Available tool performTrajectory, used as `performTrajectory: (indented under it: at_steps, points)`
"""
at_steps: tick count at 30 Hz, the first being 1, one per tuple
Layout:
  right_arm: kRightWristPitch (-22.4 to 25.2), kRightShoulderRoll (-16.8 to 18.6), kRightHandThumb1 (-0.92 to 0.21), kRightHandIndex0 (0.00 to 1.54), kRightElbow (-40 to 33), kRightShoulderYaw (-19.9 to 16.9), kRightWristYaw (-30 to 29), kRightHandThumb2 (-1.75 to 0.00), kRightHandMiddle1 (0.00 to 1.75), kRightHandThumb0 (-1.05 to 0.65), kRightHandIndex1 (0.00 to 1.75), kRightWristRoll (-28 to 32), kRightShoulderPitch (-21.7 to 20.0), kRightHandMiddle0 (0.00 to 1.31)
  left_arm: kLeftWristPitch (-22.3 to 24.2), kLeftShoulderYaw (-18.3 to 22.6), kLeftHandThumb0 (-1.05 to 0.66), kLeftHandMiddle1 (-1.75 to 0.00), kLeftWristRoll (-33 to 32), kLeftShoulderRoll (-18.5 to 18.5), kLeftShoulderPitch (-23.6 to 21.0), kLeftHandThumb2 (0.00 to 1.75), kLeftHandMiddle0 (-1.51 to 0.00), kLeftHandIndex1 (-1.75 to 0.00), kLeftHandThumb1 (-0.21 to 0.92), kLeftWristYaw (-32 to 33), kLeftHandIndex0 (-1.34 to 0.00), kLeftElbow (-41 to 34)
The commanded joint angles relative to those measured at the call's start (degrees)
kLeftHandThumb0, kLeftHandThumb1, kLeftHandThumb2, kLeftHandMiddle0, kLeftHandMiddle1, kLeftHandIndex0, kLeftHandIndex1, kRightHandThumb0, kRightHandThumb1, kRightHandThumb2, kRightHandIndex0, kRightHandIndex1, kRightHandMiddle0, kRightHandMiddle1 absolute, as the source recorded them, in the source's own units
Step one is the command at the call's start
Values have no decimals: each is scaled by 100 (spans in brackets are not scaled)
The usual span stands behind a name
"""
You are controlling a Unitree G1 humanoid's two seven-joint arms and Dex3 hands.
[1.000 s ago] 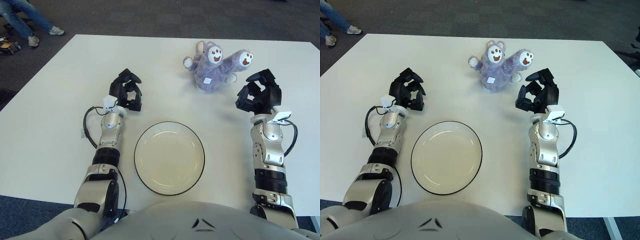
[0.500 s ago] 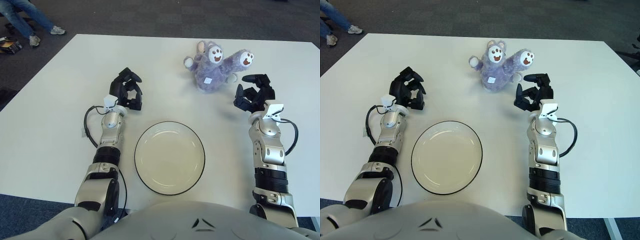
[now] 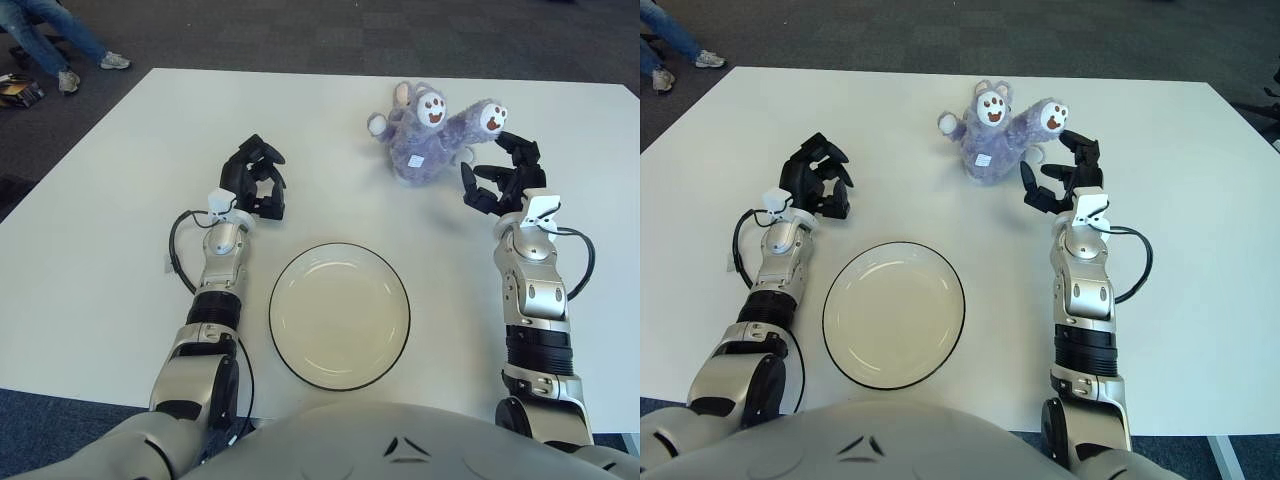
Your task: Put the doll into the plate.
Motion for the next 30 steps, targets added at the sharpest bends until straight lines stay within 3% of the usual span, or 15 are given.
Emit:
performTrajectory:
  at_steps: [1, 5, 7, 13, 15, 18, 27, 29, 30]
  points:
    - [4, -65, -44, 0, 34, 5, -19, -75, 35, -70, 79, -70, -159, 0, 14, -5, -2, -175, -101, -169, 361, 168, -91, -150, -8, -40, -80, 321]
    - [-14, -46, -44, 0, 76, -1, -24, -73, 26, -72, 70, -77, -224, 0, 29, -10, -2, -175, -76, -163, 363, 169, -92, -149, -9, -16, -80, 320]
    - [-12, -30, -43, 0, 76, 7, -33, -73, 22, -72, 68, -84, -237, 0, 27, -8, -1, -175, -77, -155, 375, 165, -79, -164, 0, -21, -73, 311]
    - [15, -40, -37, 0, 260, -18, 21, -80, 11, -66, 66, 14, -508, 0, -10, -20, -1, -175, -6, -144, 380, 162, -70, -173, 5, 44, -69, 326]
    - [-29, -55, -31, 0, 395, -24, 67, -87, 6, -59, 66, 62, -659, 0, -28, -21, -1, -175, 3, -145, 378, 167, -84, -160, -4, 48, -76, 336]
    - [-95, -70, -27, 0, 493, -26, 122, -93, 2, -54, 66, 85, -738, 0, -41, -16, -2, -175, 6, -148, 376, 170, -90, -153, -8, 45, -79, 346]
    - [-316, -112, -24, 0, 857, 9, 311, -101, 0, -45, 62, 96, -1035, 0, -172, -3, -2, -175, 39, -134, 345, 171, -93, -150, -10, 64, -81, 448]
    - [-349, -116, -24, 0, 937, 9, 338, -103, 2, -43, 65, 107, -1107, 1, -191, 1, -1, -175, 24, -137, 340, 166, -81, -162, -2, 51, -74, 465]
    - [-361, -117, -24, 0, 967, 8, 346, -103, 4, -42, 67, 109, -1132, 1, -199, 3, -2, -175, 19, -139, 338, 166, -85, -157, -4, 45, -76, 472]
